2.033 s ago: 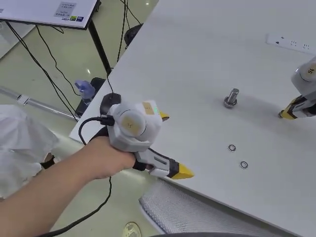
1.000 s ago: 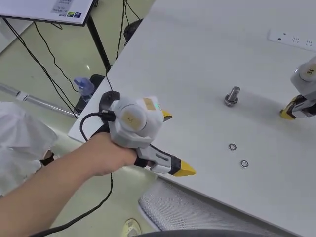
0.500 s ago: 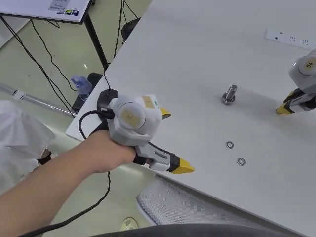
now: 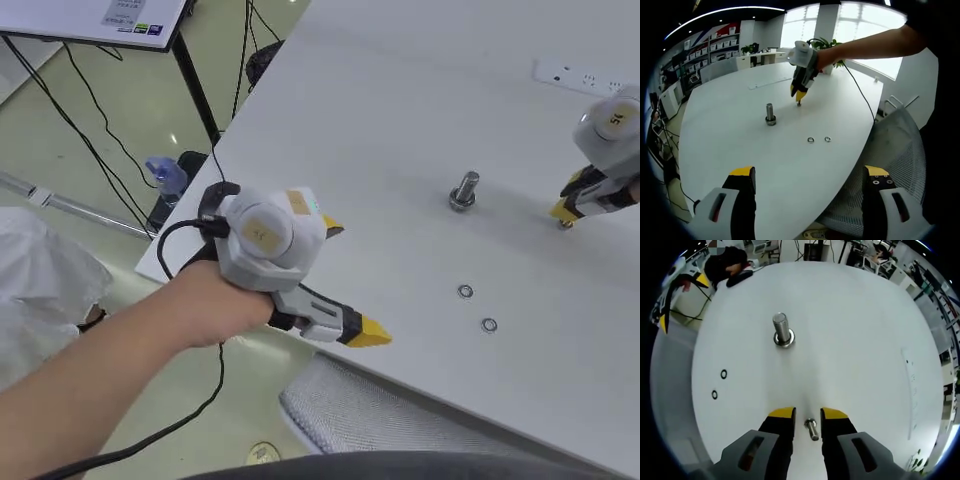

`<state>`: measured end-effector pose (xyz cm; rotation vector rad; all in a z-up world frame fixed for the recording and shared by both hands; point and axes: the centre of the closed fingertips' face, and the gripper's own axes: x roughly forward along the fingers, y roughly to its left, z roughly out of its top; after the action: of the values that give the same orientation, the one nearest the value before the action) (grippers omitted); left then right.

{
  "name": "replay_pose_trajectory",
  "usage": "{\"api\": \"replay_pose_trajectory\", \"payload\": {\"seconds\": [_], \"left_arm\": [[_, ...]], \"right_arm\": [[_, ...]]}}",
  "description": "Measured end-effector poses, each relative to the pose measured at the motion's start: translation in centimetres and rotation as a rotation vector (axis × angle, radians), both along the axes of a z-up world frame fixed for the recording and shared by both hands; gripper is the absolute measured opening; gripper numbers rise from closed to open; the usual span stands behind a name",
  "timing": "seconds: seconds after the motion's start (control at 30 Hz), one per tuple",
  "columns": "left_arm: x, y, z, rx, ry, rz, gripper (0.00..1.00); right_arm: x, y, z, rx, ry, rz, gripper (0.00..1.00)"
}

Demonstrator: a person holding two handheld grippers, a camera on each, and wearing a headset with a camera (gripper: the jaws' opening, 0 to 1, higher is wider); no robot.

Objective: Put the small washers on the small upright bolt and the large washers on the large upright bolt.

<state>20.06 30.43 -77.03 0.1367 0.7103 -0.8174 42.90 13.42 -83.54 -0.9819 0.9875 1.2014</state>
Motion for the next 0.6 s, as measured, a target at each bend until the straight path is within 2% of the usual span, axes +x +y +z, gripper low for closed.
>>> {"api": "replay_pose_trajectory", "payload": {"seconds": [0.1, 0.17, 0.2, 0.23, 0.6], "left_arm": [[-0.2, 0.0, 0.0, 0.000, 0.000, 0.000, 0.88], [-0.3, 0.1, -0.1, 0.005, 0.000, 0.003, 0.87], [-0.3, 0.1, 0.0, 0.003, -0.001, 0.005, 0.88], [-0.4, 0.1, 0.0, 0.001, -0.003, 0.009, 0.88], [-0.8, 0.1, 0.2, 0.003, -0.015, 0.005, 0.88]], "right_arm": [[-0.7, 0.5, -0.1, 0.004, 0.004, 0.020, 0.21], [-1.9, 1.0, -0.1, 0.009, 0.023, 0.034, 0.22], [-1.4, 1.1, -0.2, 0.008, 0.025, 0.043, 0.22], [-1.7, 1.2, -0.2, 0.001, 0.022, 0.056, 0.22], [-6.6, 3.0, 1.1, 0.007, 0.036, 0.112, 0.26]]}}
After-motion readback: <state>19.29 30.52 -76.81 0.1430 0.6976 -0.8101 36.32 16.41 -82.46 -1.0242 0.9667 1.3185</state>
